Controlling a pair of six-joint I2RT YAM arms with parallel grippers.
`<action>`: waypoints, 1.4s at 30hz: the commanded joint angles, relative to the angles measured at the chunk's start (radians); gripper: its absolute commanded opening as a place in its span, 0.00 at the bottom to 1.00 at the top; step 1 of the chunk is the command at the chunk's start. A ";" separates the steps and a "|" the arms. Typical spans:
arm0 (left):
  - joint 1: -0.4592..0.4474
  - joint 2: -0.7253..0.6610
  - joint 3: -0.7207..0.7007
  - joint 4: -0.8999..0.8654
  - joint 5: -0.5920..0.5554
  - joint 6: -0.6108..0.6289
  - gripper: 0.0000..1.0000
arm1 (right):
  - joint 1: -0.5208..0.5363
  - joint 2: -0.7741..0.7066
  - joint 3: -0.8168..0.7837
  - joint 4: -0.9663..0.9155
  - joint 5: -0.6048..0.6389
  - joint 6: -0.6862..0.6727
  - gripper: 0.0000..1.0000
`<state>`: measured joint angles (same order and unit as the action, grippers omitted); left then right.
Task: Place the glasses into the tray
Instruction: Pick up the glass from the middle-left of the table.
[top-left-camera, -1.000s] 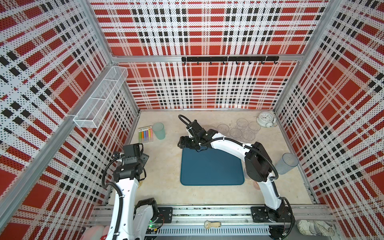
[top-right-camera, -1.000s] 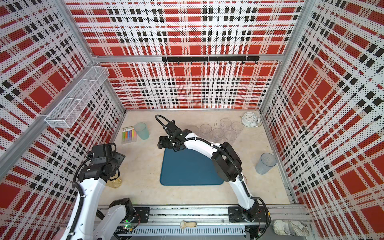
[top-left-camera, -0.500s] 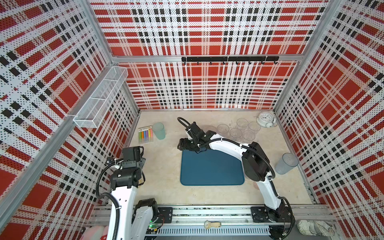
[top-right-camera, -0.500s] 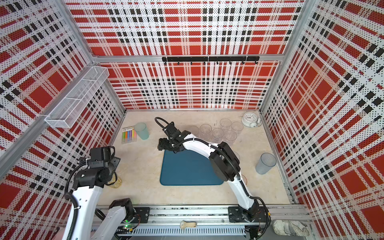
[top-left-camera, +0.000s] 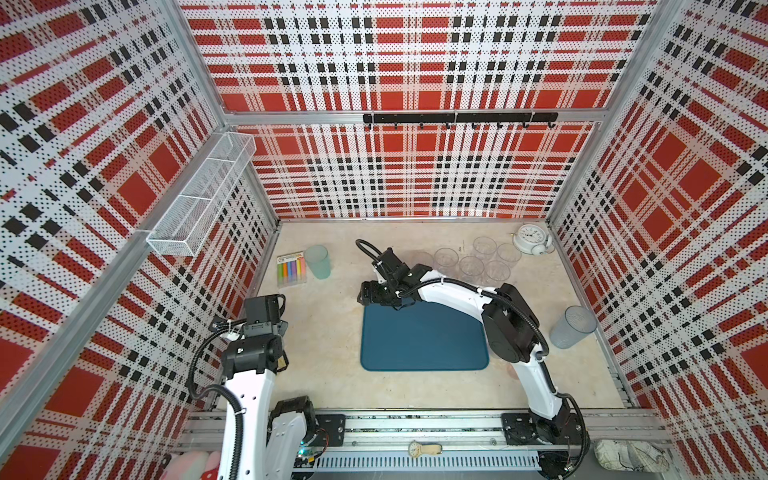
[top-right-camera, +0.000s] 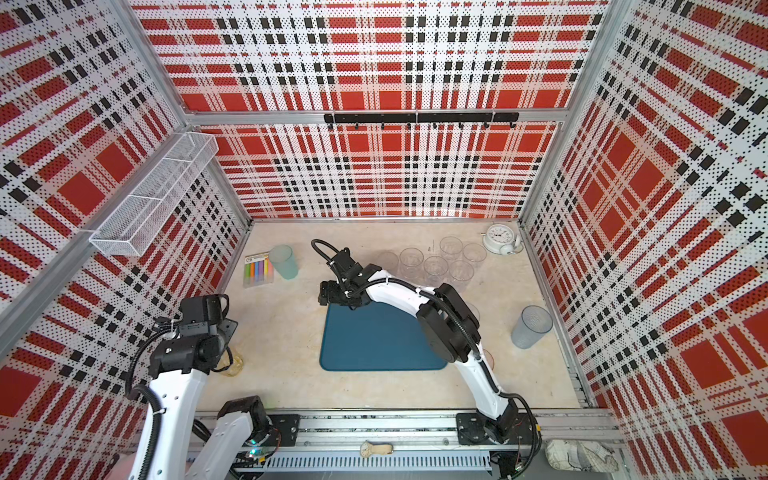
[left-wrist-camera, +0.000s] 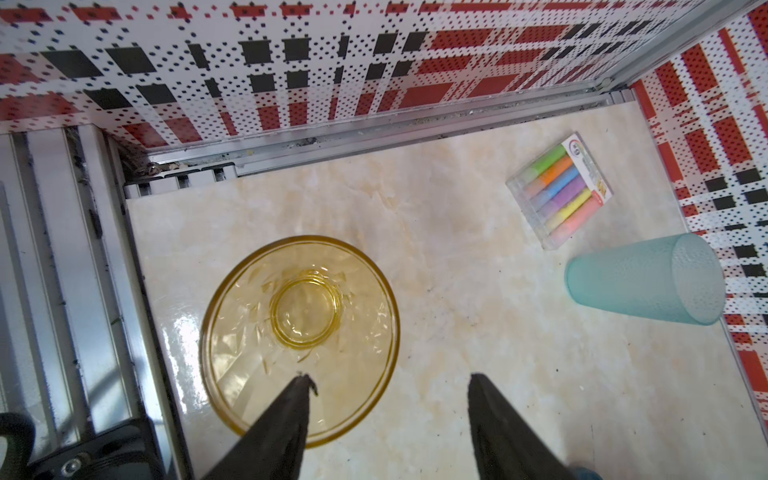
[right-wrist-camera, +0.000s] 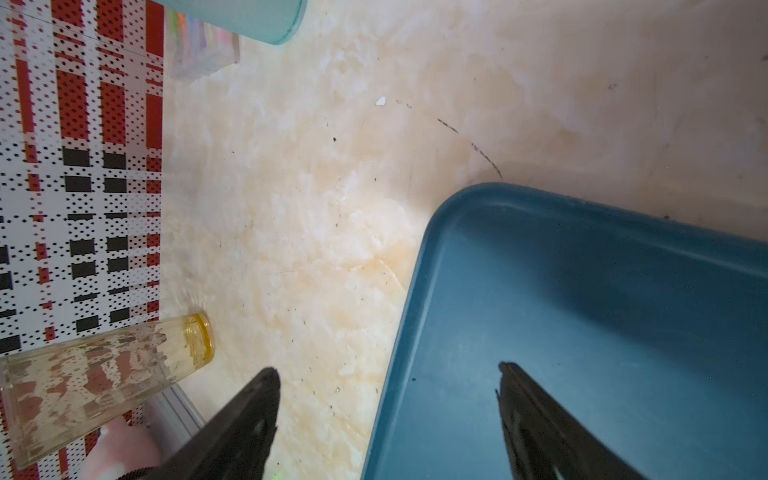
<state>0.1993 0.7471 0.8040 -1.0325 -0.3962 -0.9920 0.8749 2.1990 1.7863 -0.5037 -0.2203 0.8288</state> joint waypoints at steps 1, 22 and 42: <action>0.032 0.019 -0.029 0.059 0.020 0.031 0.63 | 0.007 -0.008 -0.001 0.020 0.007 0.003 0.85; 0.257 0.142 -0.109 0.210 0.303 0.178 0.23 | 0.006 -0.035 -0.099 0.083 0.043 0.016 0.85; 0.025 0.192 -0.035 0.287 0.326 0.207 0.00 | -0.010 -0.061 -0.145 0.120 0.053 0.021 0.85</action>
<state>0.2741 0.9211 0.7364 -0.7700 -0.0719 -0.7780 0.8677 2.1933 1.6512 -0.4065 -0.1825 0.8352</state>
